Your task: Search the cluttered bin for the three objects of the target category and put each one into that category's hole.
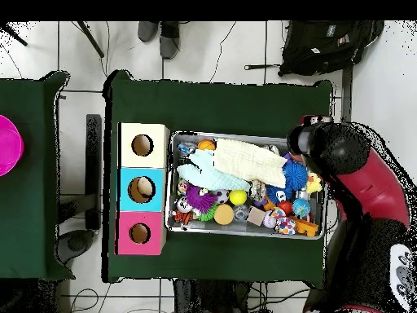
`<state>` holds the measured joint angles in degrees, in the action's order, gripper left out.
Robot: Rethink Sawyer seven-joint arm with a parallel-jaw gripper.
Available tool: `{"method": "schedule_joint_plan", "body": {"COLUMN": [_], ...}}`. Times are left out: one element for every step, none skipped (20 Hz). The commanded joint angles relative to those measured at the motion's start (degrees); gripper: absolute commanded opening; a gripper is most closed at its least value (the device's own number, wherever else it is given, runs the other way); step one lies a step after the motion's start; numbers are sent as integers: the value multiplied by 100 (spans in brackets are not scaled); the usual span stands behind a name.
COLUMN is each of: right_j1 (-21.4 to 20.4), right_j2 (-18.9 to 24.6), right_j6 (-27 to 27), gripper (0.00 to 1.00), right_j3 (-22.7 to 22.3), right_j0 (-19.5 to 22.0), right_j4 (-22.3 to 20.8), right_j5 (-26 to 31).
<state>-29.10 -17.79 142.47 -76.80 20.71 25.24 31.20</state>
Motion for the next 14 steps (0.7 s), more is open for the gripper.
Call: {"method": "schedule_joint_plan", "body": {"right_j1": [214, 224, 231, 241, 251, 253, 256, 243, 241, 233, 226, 219, 221, 224], "right_j2": [811, 821, 831, 841, 851, 855, 860, 871, 883, 897, 911, 951, 979, 1007], "right_j6": [342, 346, 352, 361, 371, 381, 400, 405, 410, 410, 409, 389, 370, 352], "gripper": [100, 100, 100, 100, 100, 100, 100, 100, 100, 100, 100, 100, 100, 100], "right_j3": [-766, -763, -766, -769, -771, -789, -796, -806, -811, -818, -826, -850, -862, -873], "right_j0": [202, 207, 209, 215, 222, 227, 228, 249, 257, 269, 281, 306, 328, 349], "right_j4": [-14, -20, -30, -35, -40, -46, -51, -46, -48, -50, -52, -51, -52, -52], "right_j5": [-397, -413, -435, -455, -475, -480, -492, -497, -495, -492, -489, -513, -527, -542]}}
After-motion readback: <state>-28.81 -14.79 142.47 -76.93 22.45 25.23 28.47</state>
